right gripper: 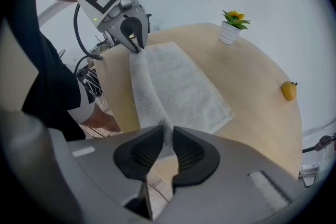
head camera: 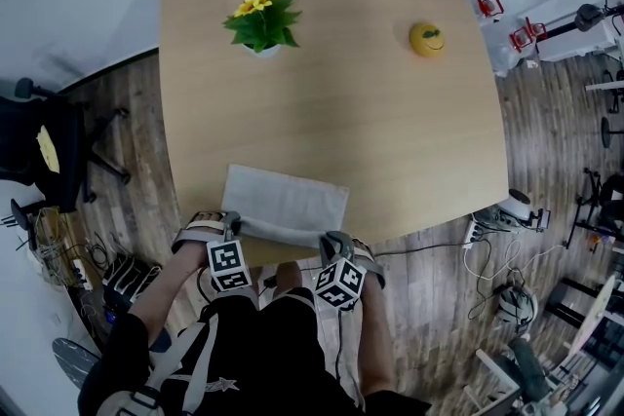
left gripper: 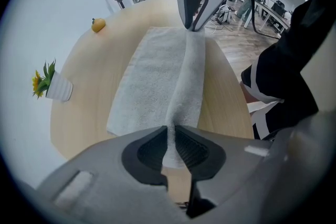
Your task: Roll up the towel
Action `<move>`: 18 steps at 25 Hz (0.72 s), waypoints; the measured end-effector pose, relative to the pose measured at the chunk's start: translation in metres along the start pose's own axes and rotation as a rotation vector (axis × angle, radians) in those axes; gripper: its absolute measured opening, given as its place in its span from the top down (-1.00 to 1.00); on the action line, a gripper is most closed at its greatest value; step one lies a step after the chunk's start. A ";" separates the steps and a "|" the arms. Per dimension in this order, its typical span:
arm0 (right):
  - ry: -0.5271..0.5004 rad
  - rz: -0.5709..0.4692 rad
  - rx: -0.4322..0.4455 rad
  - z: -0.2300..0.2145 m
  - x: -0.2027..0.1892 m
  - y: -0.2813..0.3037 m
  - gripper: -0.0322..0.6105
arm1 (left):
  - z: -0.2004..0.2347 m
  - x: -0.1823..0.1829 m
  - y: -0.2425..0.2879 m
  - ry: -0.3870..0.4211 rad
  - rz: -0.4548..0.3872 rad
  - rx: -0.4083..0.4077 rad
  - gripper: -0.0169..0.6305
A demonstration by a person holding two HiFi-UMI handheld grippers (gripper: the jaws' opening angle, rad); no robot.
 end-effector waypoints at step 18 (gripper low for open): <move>-0.011 -0.004 -0.095 -0.005 0.000 -0.013 0.68 | 0.004 -0.005 -0.013 -0.014 -0.027 0.096 0.74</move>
Point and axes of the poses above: the fingertips, and each gripper's own axes: y forward along the fingers, z to its left, x out of its top, the point moved 6 cm from there along -y, backward along the fingers, and after that the axes turned 3 degrees about -x, right-handed, at the moved point
